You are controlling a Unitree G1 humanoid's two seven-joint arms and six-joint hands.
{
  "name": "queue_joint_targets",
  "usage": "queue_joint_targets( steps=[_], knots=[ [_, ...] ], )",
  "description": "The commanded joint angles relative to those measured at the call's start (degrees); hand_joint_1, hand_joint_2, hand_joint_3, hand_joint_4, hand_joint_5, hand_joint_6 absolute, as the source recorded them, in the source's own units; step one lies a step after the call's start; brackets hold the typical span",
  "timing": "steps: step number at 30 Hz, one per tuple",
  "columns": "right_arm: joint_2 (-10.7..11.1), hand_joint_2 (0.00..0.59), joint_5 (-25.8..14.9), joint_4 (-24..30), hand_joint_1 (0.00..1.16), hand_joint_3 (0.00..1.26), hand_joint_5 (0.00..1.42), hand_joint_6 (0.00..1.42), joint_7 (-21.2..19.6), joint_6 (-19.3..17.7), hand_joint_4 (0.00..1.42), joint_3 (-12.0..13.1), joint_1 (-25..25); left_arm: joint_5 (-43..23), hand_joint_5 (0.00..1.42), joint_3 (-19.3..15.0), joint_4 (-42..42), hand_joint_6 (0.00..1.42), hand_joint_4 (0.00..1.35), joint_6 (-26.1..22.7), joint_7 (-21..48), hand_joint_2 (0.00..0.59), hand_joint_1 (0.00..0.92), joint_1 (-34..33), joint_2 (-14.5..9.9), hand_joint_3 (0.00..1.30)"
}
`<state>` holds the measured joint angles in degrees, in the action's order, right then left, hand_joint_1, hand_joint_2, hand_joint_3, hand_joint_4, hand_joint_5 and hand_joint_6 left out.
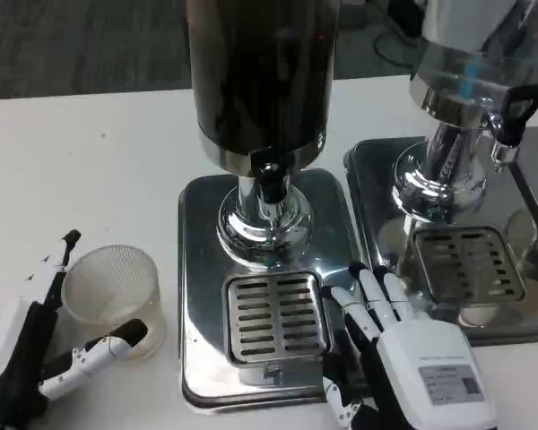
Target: Grasp the cup under the faucet to collect the drink, then remove the cup.
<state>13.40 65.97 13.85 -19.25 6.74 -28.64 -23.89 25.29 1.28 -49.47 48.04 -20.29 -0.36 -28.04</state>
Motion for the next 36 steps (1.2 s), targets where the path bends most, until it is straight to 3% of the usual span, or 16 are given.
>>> queue_joint_targets(
  steps=[1, 10, 14, 16, 20, 26, 30, 36],
  knots=[
    [-0.3, 0.520, 0.4, -0.2, 0.58, 0.19, 0.02, 0.23, -1.0, 0.5, 0.01, -0.2, 0.1, -0.2, 0.02, 1.7, -1.6, 0.05, 0.00, 1.5, 0.9, 0.001, 0.165, -1.6, 0.2, 0.00],
    [-0.4, 0.520, 0.3, -0.2, 0.57, 0.23, 0.03, 0.24, -1.0, 0.8, 0.01, -0.3, 0.2, -0.6, 0.13, 2.8, -3.1, 0.14, 0.00, 2.2, 0.1, 0.011, 0.219, -2.7, 0.2, 0.00],
    [-0.3, 0.515, 0.3, 0.0, 0.57, 0.26, 0.03, 0.25, -0.8, 0.9, 0.02, -0.3, 0.1, -0.6, 0.24, 2.6, -3.4, 0.33, 0.02, 2.9, -1.1, 0.034, 0.271, -2.8, 0.6, 0.00],
    [-0.1, 0.515, 0.4, 0.0, 0.57, 0.26, 0.03, 0.25, -0.7, 0.9, 0.02, -0.2, 0.2, -0.3, 0.34, 2.7, -3.5, 0.55, 0.08, 3.1, -1.8, 0.042, 0.304, -2.7, 0.7, 0.00],
    [0.0, 0.514, 0.3, -0.2, 0.57, 0.26, 0.03, 0.25, -0.8, 0.9, 0.02, -0.2, 0.3, 0.0, 0.52, 3.1, -3.7, 0.80, 0.20, 3.6, -2.0, 0.062, 0.359, -2.8, 0.5, 0.06],
    [-0.2, 0.514, 0.1, -0.1, 0.57, 0.27, 0.04, 0.26, -0.7, 1.0, 0.02, -0.2, 0.2, 0.8, 0.78, 3.1, -3.6, 1.09, 0.51, 4.3, -4.4, 0.087, 0.435, -2.8, 0.4, 0.35],
    [0.0, 0.511, -0.2, -0.1, 0.57, 0.27, 0.04, 0.27, -0.5, 0.9, 0.02, 0.0, 0.3, 1.5, 0.86, 3.3, -3.4, 1.15, 0.62, 4.4, -6.3, 0.086, 0.429, -2.7, 0.4, 0.45],
    [0.1, 0.513, -0.2, 0.0, 0.57, 0.27, 0.04, 0.27, -0.4, 0.8, 0.02, 0.0, 0.3, 2.7, 0.89, 3.5, -2.9, 1.18, 0.66, 4.2, -9.0, 0.087, 0.428, -2.2, 0.3, 0.47]
  ],
)
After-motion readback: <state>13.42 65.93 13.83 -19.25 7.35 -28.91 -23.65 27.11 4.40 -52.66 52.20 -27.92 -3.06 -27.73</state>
